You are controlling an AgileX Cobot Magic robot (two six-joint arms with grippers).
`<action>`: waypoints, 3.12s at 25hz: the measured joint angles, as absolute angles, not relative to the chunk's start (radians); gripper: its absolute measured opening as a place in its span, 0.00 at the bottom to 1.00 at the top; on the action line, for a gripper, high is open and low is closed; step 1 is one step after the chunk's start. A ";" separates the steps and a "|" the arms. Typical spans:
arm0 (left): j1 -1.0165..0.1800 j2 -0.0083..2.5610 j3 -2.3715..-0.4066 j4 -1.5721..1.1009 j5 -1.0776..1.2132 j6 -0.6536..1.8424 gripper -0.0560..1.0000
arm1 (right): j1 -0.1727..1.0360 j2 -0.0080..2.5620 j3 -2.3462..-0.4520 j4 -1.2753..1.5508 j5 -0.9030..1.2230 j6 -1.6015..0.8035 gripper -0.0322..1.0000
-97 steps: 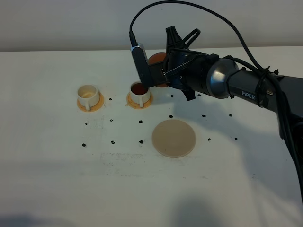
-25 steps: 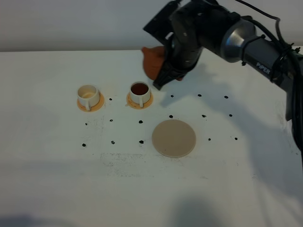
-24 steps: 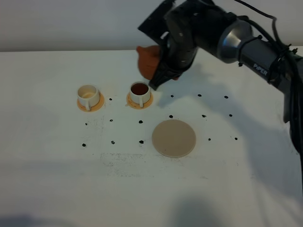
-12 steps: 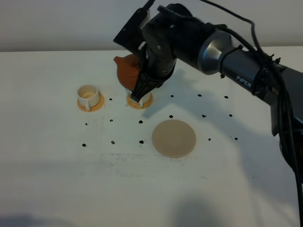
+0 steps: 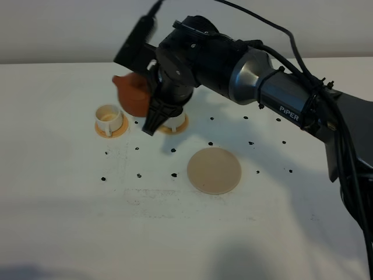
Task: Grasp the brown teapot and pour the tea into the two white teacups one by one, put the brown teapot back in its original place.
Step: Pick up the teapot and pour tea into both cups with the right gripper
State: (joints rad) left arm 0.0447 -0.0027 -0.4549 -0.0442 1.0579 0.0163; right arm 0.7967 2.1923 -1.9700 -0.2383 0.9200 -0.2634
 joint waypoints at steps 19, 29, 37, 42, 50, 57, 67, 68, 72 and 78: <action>0.045 -0.003 -0.455 -0.044 1.058 0.016 0.35 | 0.799 2.257 -1.961 -0.421 0.718 -0.308 0.14; 0.045 -0.003 -0.455 -0.044 1.058 0.017 0.35 | 0.798 2.279 -1.961 -0.484 0.606 -0.309 0.14; 0.045 -0.003 -0.455 -0.044 1.058 0.017 0.35 | 0.782 2.316 -1.961 -0.526 0.554 -0.312 0.14; 0.045 -0.003 -0.455 -0.044 1.058 0.017 0.35 | 0.775 2.346 -1.961 -0.569 0.531 -0.313 0.14; 0.045 -0.003 -0.455 -0.044 1.058 0.017 0.35 | 0.773 2.367 -1.961 -0.637 0.490 -0.313 0.14; 0.045 -0.003 -0.455 -0.044 1.058 0.017 0.35 | 0.773 2.368 -1.961 -0.706 0.455 -0.312 0.14; 0.045 -0.003 -0.455 -0.044 1.058 0.017 0.35 | 0.773 2.407 -1.961 -0.765 0.432 -0.310 0.14; 0.045 -0.003 -0.455 -0.044 1.058 0.017 0.35 | 0.773 2.410 -1.961 -0.777 0.431 -0.310 0.14; 0.045 -0.003 -0.455 -0.044 1.058 0.016 0.35 | 0.773 2.420 -1.961 -0.819 0.421 -0.310 0.14; 0.045 -0.003 -0.455 -0.044 1.058 0.016 0.35 | 0.773 2.434 -1.961 -0.867 0.398 -0.310 0.14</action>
State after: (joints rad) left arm 0.0447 -0.0027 -0.4549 -0.0442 1.0579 0.0164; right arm 0.7726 2.4343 -1.9606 -0.8671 0.3982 -0.3100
